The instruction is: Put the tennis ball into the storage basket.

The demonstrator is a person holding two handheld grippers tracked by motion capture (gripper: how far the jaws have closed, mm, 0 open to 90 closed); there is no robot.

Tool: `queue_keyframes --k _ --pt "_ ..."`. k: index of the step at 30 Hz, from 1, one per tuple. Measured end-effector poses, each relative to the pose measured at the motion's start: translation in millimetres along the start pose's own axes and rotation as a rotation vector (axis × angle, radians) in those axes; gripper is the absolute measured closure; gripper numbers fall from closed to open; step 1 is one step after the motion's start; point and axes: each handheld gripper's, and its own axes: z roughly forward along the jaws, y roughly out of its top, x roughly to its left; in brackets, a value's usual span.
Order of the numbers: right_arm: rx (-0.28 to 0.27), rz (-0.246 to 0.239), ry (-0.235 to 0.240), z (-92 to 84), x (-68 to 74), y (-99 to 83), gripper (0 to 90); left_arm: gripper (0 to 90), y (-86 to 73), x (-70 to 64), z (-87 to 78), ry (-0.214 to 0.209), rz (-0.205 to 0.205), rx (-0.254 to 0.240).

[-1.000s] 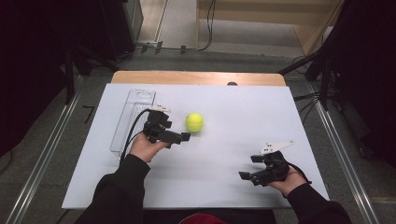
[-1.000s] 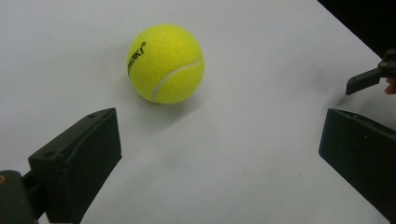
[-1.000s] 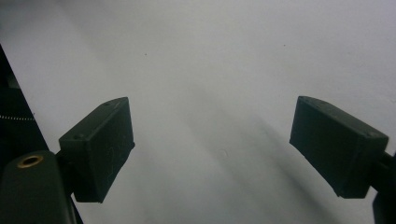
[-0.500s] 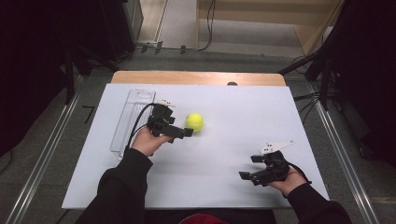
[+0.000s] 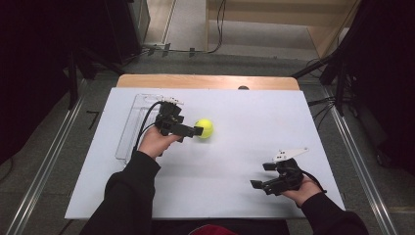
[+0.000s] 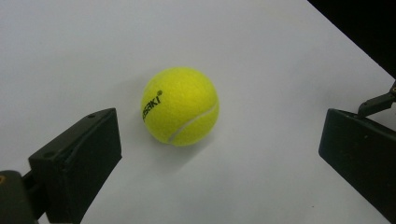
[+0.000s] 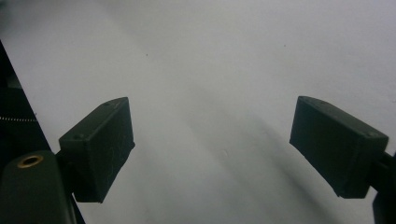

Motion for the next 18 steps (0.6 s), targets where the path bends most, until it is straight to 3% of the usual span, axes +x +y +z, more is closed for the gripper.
queue_keyframes --k 18 --pt "-0.004 0.008 -0.002 -0.7 0.1 -0.8 11.6 0.0 25.1 2.3 21.0 0.01 0.032 0.014"
